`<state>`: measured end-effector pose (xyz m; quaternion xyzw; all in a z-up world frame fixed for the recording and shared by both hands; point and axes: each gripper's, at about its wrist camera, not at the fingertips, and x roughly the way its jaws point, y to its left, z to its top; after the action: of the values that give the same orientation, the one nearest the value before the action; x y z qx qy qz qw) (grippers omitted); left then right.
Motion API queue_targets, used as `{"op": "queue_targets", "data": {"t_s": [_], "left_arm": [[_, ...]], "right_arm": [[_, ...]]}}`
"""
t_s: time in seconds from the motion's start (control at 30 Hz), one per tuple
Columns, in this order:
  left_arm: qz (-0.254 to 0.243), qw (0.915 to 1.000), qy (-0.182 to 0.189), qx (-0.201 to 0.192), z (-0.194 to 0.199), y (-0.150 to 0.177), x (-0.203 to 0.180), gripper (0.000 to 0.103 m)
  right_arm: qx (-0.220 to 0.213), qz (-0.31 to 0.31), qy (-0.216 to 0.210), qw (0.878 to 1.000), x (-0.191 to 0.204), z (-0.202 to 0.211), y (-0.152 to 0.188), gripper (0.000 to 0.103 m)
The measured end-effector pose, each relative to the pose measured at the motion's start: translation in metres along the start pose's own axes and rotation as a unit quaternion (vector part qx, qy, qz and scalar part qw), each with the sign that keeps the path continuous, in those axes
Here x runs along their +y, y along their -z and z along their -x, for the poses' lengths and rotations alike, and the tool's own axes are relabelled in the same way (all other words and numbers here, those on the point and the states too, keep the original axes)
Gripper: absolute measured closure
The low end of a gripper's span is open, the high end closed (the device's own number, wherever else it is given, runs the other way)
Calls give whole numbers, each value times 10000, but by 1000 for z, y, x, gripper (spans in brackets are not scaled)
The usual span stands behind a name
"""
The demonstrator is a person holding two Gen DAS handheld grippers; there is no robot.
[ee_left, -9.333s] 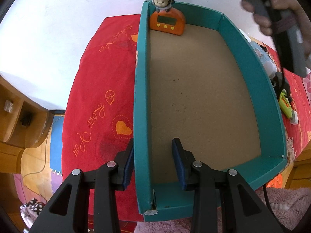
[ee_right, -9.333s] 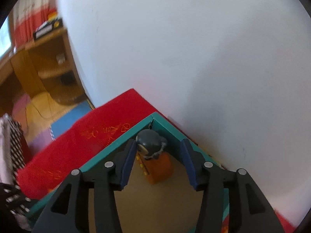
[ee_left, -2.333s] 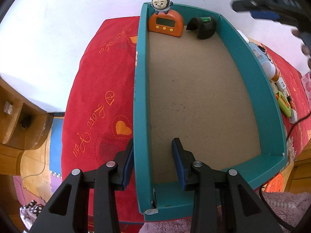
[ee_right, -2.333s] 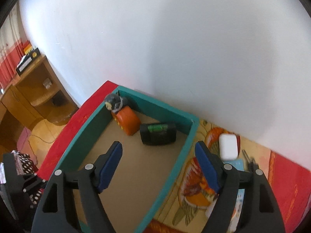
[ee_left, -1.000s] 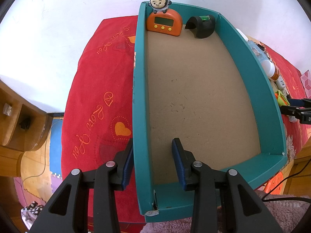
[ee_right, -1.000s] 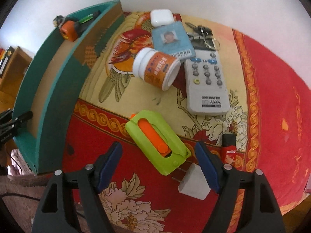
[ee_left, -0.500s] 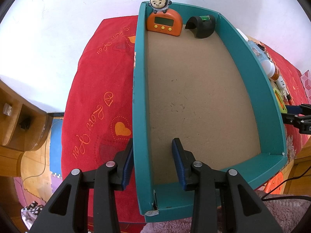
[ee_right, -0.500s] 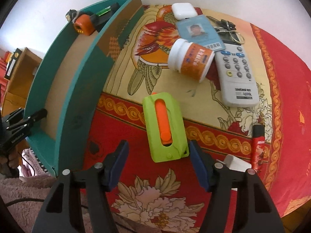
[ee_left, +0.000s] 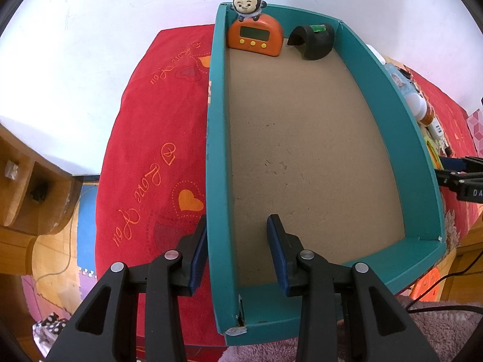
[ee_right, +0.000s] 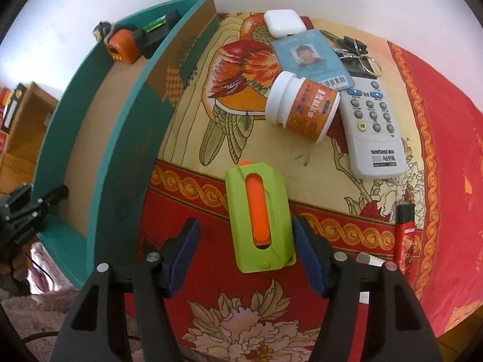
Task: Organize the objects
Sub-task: 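Move the right gripper back over the green box cutter, then close the right gripper on the green-and-orange box cutter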
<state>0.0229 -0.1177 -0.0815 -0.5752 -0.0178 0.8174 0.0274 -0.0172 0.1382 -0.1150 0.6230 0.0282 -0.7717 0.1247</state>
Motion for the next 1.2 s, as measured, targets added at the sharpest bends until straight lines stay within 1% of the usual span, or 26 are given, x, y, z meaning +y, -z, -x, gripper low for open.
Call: {"op": "queue_targets", "data": {"t_s": [0.07, 0.23, 0.33, 0.4, 0.47, 0.5, 0.57, 0.63, 0.73, 0.8, 0.93, 1.0, 1.1, 1.17, 1.2], "left_arm": [[-1, 10000, 1, -1, 0, 0, 0, 66], [-8, 10000, 1, -11, 0, 1, 1, 66], [-21, 10000, -5, -18, 0, 1, 0, 66], [-28, 10000, -4, -28, 0, 1, 0, 66], [-32, 10000, -7, -31, 0, 1, 0, 66], [-33, 10000, -8, -32, 0, 0, -1, 66], [-32, 10000, -8, -30, 0, 0, -1, 66], [-33, 10000, -8, -30, 0, 1, -1, 66], [-33, 10000, -7, -28, 0, 0, -1, 66], [-30, 10000, -8, -23, 0, 0, -1, 66], [-29, 10000, -1, -14, -1, 1, -1, 66], [-28, 10000, 0, -9, -1, 1, -1, 66], [-30, 10000, -3, -13, -1, 1, -1, 66], [-25, 10000, -1, -16, -1, 1, -1, 66], [-24, 10000, -1, -18, -1, 1, -1, 66]], "right_arm": [[51, 90, 87, 9999, 4, -1, 2, 32], [274, 287, 286, 9988, 13, -5, 3, 28], [385, 232, 319, 9985, 14, -5, 2, 28], [357, 26, 210, 9991, 9, -2, 4, 32], [295, -46, 243, 9993, 5, 1, 7, 43], [267, -11, 304, 9992, 5, 2, 9, 46], [204, 78, 454, 9987, 5, 4, 14, 58], [151, 39, 438, 9989, 3, 6, 16, 63], [115, -54, 388, 9992, 0, 8, 21, 63], [117, 25, 408, 9991, 2, 8, 23, 61], [56, 137, 393, 9991, 3, 9, 27, 60], [19, 142, 419, 9990, 2, 11, 30, 64], [-24, 143, 416, 9990, 2, 12, 36, 64], [-10, 66, 336, 9994, 0, 14, 40, 64], [-13, -19, 216, 9998, -1, 17, 42, 64]]}}
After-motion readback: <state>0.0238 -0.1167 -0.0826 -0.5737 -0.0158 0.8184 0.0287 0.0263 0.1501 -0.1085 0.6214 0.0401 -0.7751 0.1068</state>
